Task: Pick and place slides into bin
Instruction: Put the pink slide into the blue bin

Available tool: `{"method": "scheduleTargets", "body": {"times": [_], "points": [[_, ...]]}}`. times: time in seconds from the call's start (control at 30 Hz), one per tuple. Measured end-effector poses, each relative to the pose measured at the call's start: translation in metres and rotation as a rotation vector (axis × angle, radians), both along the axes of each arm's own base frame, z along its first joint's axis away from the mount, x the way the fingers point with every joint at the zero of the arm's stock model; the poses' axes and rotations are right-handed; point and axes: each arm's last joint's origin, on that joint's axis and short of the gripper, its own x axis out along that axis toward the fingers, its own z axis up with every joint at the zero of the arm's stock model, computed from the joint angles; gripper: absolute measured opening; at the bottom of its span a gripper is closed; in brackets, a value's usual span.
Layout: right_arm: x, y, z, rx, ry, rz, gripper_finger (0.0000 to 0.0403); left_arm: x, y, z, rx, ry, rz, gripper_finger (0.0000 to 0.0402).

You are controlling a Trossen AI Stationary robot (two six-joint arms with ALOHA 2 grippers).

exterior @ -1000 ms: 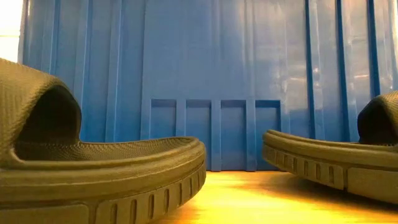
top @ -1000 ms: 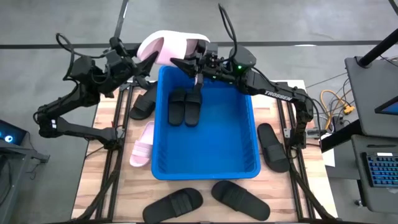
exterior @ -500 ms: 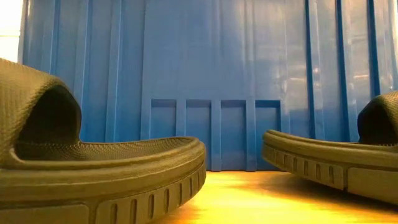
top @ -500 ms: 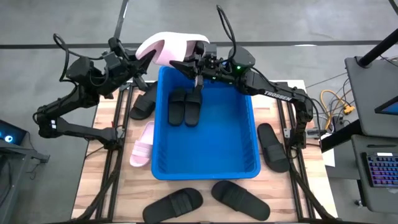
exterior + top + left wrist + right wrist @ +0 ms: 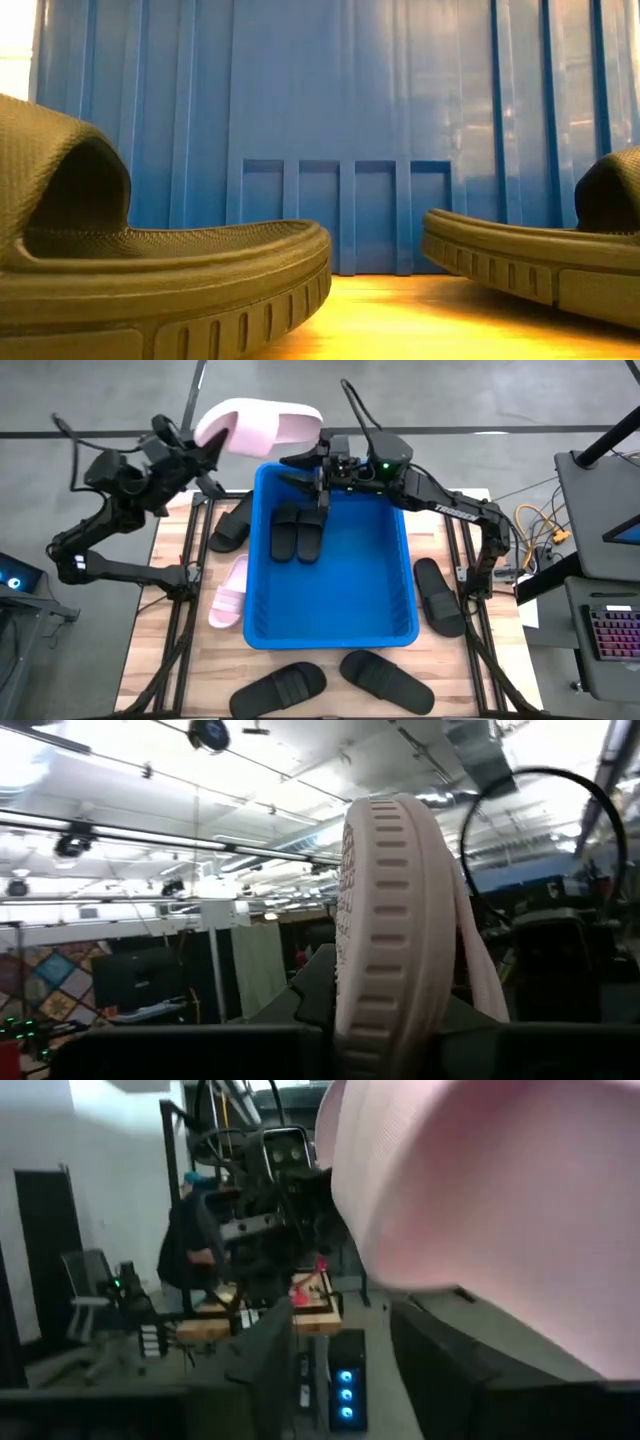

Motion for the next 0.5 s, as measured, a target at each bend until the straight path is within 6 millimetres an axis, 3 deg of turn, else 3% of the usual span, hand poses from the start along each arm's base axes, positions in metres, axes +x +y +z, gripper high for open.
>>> {"method": "scheduleTargets", "body": {"times": [0.2,0.5], "points": [[-0.018,0.0,0.009,-0.031,0.048,-0.024,0.0204,-0.016,-0.004,0.003,-0.001,-0.022,0.012,0.0027],[-0.058,0.003,0.029,-0.072,0.096,-0.102,0.0203,-0.029,-0.007,-0.003,-0.055,0.031,0.024,0.0027]]}}
